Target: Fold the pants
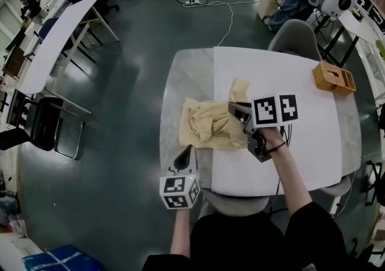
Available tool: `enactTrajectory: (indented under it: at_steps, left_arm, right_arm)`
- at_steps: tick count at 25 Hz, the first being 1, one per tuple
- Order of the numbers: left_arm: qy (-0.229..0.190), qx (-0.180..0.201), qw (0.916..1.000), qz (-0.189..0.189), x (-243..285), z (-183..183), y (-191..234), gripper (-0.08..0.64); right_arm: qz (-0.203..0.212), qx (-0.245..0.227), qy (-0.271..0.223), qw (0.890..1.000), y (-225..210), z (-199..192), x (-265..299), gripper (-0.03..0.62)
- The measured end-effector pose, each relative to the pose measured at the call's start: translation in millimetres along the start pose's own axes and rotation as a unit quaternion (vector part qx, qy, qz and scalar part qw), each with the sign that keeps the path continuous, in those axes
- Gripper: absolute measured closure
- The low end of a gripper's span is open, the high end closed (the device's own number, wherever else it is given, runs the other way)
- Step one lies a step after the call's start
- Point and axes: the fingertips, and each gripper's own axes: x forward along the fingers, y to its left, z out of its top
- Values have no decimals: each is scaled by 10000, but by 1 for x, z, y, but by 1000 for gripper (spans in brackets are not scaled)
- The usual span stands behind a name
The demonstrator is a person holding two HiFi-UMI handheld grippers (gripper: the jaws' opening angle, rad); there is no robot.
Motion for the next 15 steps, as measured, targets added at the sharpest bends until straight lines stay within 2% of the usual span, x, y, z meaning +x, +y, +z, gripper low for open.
enactTrajectory:
  at_steps: [15]
  left_arm:
    - [86,-222,9997,77,1,-10,22,546]
  right_arm:
    - [165,57,539,9984,35,-18,88,568]
